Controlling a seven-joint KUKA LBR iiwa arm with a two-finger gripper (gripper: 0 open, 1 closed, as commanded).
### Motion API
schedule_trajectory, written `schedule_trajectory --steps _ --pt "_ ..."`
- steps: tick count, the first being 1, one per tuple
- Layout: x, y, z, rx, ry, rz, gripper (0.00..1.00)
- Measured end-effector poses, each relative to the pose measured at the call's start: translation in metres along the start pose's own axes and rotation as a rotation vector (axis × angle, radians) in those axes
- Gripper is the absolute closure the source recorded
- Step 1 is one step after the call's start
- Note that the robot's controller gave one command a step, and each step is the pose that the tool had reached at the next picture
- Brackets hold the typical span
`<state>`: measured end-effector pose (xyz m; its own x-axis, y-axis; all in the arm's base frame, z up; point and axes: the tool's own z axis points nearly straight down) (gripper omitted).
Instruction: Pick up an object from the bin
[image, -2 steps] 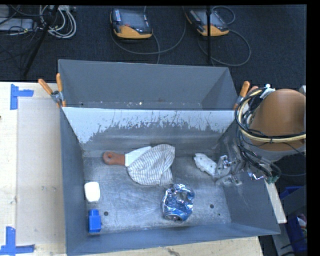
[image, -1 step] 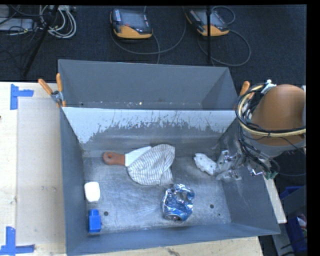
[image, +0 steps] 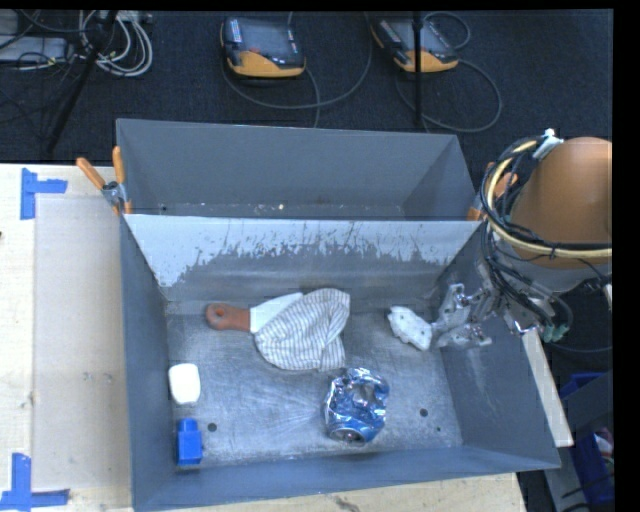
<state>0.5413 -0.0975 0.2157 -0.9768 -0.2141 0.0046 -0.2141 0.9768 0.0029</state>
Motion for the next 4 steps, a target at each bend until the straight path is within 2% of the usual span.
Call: schedule_trajectory --steps 1,2,3,4 --pt "-0.025 0.002 -0.006 0.008 -0.021 0.053 1.00" --pt "-0.043 0.007 0.052 0.002 -0.008 0.128 1.00" --pt "-0.041 0.028 0.055 0.002 0.000 -0.080 1.00" --pt "-0.039 0.045 0.004 0.000 0.000 -0.254 1.00"
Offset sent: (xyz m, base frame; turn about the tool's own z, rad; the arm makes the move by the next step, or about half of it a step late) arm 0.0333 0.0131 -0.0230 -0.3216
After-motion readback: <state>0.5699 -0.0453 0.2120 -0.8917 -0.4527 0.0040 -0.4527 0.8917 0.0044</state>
